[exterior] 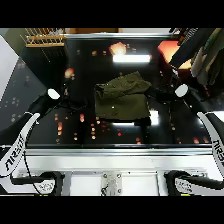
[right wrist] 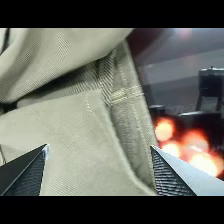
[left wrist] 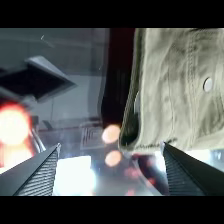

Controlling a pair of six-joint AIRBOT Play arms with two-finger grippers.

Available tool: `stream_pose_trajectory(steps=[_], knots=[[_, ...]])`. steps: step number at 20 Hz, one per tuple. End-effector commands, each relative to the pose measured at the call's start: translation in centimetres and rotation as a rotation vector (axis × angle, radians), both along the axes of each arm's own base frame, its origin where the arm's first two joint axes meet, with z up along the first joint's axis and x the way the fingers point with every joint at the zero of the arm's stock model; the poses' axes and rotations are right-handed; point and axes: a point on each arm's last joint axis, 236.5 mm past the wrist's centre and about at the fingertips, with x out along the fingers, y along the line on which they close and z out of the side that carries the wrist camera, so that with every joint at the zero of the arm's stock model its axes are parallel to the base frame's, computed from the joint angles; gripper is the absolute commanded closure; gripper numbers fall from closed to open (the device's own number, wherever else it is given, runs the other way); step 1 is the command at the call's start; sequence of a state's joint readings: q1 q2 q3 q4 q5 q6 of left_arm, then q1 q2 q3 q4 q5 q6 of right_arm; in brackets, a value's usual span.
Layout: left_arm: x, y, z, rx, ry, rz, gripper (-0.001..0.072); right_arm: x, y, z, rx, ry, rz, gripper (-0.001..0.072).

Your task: Fold the clothes and pants, and hang the long-sleeved shirts on hangers.

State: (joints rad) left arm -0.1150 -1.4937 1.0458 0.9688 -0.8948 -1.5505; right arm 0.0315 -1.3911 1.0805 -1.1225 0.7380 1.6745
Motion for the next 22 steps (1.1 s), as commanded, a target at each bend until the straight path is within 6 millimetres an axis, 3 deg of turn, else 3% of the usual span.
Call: stream_pose_trajectory(steps=[1,4,9,13,22], knots=[[0.1,-0.6,-1.3,0.003,0.014,-0.001,-0.0012,0.2,-1.6,1.9,0.010,-0.030,-0.045,0.0017],[-1.2,-1.9,-2.7,0.005,0.064,-0.043,-0.0012,0.0,-2.0,5.1,0.000,-0.103,-0.038,0.0016],[-0.6,-4.9,-3.3,-0.019,0.024,-0.045,-0.0011,-1.6,-1.6,8.3,-0.021,-0.148,0.012,0.0017],[-1.3,-5.2,-4.7,-0.027,0.097,-0.001,-0.0012,-2.8,-1.6,9.0,-0.035,-0.139,0.034,0.0017],[-1.8,-8.3,-4.1,-0.067,0.079,-0.019,-0.0011,-3.6,-1.3,8.7,-0.030,-0.105,0.052,0.0016]])
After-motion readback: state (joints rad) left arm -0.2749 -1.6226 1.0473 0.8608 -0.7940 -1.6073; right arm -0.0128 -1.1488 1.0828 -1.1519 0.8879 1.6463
